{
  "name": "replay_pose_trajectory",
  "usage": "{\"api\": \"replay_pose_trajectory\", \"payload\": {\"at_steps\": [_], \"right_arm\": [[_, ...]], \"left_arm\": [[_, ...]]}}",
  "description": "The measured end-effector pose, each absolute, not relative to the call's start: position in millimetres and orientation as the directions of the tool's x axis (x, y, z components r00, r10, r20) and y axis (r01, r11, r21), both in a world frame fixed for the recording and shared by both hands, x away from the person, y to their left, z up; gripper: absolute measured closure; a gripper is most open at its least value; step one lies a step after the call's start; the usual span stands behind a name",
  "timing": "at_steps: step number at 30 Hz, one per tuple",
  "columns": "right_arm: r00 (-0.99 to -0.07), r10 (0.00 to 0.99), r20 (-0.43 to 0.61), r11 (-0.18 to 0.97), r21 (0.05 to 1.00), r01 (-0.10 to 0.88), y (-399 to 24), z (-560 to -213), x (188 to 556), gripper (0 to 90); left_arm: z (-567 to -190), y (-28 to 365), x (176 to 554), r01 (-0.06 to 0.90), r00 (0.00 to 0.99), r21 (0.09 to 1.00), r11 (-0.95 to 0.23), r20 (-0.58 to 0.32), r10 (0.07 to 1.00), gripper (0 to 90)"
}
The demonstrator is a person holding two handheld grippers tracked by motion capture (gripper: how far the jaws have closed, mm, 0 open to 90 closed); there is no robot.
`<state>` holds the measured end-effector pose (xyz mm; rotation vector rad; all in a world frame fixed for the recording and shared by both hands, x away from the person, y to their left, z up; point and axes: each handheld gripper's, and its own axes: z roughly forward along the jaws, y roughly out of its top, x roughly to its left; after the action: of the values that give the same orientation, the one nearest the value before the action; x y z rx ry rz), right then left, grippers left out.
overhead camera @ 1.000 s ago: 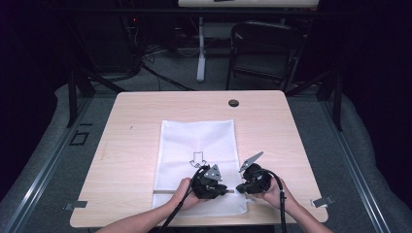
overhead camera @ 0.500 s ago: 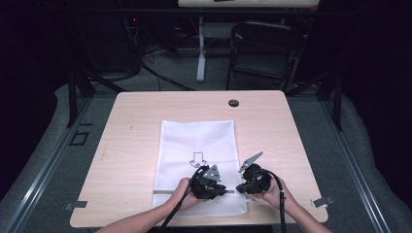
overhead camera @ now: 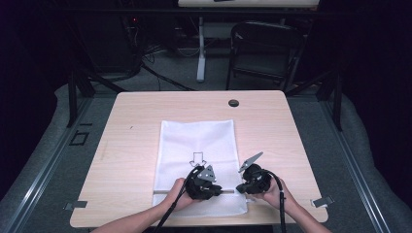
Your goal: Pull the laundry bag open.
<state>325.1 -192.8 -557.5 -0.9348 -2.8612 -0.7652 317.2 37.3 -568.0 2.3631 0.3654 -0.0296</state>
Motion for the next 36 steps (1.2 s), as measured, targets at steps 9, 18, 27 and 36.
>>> {"api": "replay_pose_trajectory", "payload": {"at_steps": [9, 18, 27, 36], "right_arm": [[-0.818, 0.544, 0.186, 0.698, 0.441, 0.565, -193, -558, 326, 90.0], [-0.818, 0.543, 0.188, 0.698, 0.441, 0.565, -194, -558, 326, 90.0], [-0.816, 0.548, 0.183, 0.698, 0.439, 0.566, -193, -557, 325, 90.0], [-0.819, 0.543, 0.187, 0.699, 0.440, 0.564, -193, -557, 325, 90.0]], "left_arm": [[-567, 50, 316, 0.275, 0.957, 0.666, -0.693, -0.119, 0.265, 82.8], [-567, 58, 314, 0.279, 0.956, 0.657, -0.700, -0.119, 0.268, 82.7], [-566, 60, 314, 0.273, 0.958, 0.657, -0.703, -0.116, 0.263, 82.7], [-566, 64, 314, 0.276, 0.956, 0.659, -0.700, -0.112, 0.272, 82.7]]}}
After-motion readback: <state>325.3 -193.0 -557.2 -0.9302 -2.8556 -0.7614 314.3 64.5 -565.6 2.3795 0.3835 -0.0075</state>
